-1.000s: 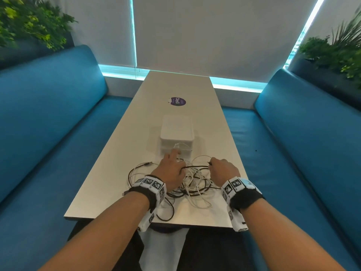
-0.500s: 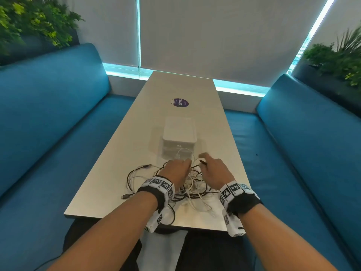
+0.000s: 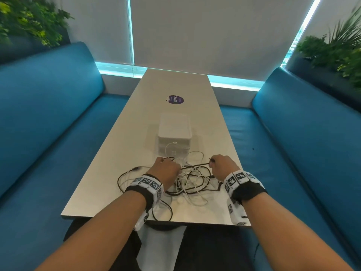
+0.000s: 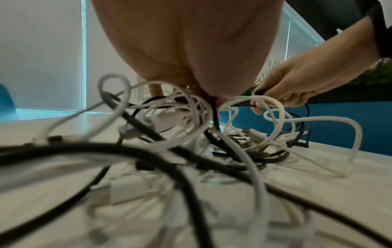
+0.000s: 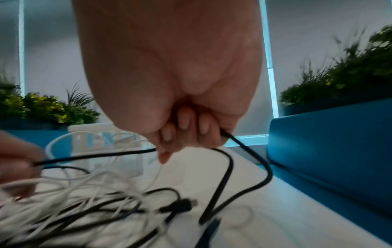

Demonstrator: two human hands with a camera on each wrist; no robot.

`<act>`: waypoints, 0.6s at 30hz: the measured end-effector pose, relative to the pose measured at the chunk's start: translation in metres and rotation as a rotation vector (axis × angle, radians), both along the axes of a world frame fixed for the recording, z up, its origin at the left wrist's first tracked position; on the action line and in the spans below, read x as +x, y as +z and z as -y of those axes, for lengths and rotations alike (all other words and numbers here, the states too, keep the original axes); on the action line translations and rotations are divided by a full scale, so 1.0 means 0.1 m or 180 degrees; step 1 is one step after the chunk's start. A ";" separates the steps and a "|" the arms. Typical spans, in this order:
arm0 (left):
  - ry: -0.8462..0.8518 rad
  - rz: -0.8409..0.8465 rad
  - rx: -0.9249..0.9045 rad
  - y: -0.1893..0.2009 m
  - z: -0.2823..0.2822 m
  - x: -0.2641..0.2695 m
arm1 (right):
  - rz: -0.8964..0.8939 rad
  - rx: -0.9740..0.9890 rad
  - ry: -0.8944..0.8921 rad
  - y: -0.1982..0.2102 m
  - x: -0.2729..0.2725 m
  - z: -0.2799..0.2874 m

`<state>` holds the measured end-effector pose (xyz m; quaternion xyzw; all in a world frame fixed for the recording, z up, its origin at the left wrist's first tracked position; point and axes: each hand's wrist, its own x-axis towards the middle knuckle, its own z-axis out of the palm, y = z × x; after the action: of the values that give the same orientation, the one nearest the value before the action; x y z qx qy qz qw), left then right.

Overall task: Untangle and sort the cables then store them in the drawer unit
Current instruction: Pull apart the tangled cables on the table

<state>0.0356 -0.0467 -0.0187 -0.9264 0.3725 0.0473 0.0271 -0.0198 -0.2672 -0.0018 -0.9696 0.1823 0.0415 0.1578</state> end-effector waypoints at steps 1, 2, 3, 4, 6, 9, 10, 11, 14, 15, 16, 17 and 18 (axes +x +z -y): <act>0.0000 -0.0003 0.0002 -0.01 0.03 -0.01 | 0.0023 -0.0083 0.0006 -0.01 -0.03 -0.03; 0.0031 -0.0001 -0.0036 -0.02 0.05 -0.02 | 0.0125 -0.0088 0.0049 -0.02 -0.05 -0.08; 0.0071 0.0002 -0.0077 -0.02 0.06 -0.02 | 0.0248 -0.0022 0.0135 -0.03 -0.07 -0.13; 0.0083 0.0029 -0.0123 -0.01 0.08 -0.02 | 0.0365 0.0051 0.0285 -0.03 -0.08 -0.18; 0.0055 0.0123 -0.0138 0.00 0.10 -0.03 | 0.0449 0.0177 0.0681 -0.02 -0.10 -0.29; -0.0074 0.0226 -0.0074 0.02 0.16 -0.03 | 0.0377 0.0397 0.1128 -0.04 -0.05 -0.44; -0.0105 0.0262 -0.0052 0.03 0.16 -0.03 | 0.0326 0.0384 0.1202 -0.03 -0.02 -0.48; -0.0117 0.0271 -0.0018 0.02 0.16 -0.02 | 0.0271 0.0361 0.1225 -0.03 0.00 -0.51; -0.0069 0.0213 -0.0128 -0.01 0.13 -0.01 | 0.0116 0.0349 0.1174 -0.01 0.05 -0.54; -0.0014 0.0160 -0.0181 -0.02 0.11 -0.01 | 0.0112 0.0373 0.1130 0.01 0.07 -0.53; 0.0047 0.0092 -0.0201 -0.03 0.10 0.00 | 0.0137 0.0403 0.1050 0.04 0.07 -0.52; 0.0093 0.0039 -0.0212 -0.04 0.08 0.01 | 0.0186 0.0436 0.0947 0.06 0.08 -0.49; 0.0116 0.0011 -0.0218 -0.04 0.05 0.03 | 0.0217 0.0441 0.0832 0.07 0.08 -0.44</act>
<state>0.0382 -0.0521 -0.0230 -0.9335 0.3570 0.0334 -0.0049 -0.0117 -0.2229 0.0049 -0.9727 0.0458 0.0412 0.2237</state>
